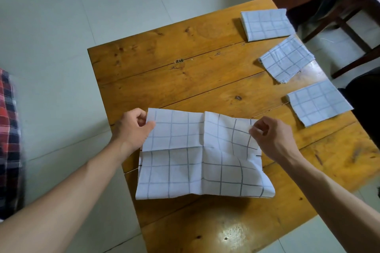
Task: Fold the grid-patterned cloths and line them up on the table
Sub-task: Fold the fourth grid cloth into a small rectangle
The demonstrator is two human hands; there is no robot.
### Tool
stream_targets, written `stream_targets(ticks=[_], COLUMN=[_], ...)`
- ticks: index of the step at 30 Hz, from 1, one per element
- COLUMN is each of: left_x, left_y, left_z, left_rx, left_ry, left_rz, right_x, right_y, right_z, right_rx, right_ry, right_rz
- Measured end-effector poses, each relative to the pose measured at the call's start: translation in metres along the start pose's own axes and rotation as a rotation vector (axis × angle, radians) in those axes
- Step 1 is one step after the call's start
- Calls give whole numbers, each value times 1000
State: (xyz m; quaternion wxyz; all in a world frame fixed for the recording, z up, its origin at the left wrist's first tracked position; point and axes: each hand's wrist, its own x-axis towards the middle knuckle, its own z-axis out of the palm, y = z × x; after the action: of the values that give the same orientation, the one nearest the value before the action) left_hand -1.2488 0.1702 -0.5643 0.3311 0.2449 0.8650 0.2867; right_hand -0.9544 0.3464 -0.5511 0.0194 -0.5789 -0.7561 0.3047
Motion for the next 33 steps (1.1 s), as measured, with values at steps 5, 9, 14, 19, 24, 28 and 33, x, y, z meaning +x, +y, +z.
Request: stream_targets(ticks=[5, 9, 14, 19, 24, 28, 33], left_x=[-10, -26, -59, -95, -114, -119, -122], left_y=[-13, -24, -32, -50, -55, -57, -63], left_z=[8, 10, 2, -9, -14, -12, -10], left_rx=[129, 272, 299, 264, 160, 124, 121], left_ry=[78, 119, 68, -53, -138, -169, -160], left_rz=[18, 105, 171, 31, -106, -144, -178], right_x=[-8, -19, -44, -83, -109, -119, -125], right_y=[8, 14, 26, 40, 47, 53, 54], right_z=[8, 11, 5, -1, 0, 4, 7], right_rx=[-73, -97, -91, 19, 78, 158, 192], right_ry=[-2, -8, -83, -204, -241, -226, -227], right_rz=[-8, -9, 56, 102, 89, 83, 79])
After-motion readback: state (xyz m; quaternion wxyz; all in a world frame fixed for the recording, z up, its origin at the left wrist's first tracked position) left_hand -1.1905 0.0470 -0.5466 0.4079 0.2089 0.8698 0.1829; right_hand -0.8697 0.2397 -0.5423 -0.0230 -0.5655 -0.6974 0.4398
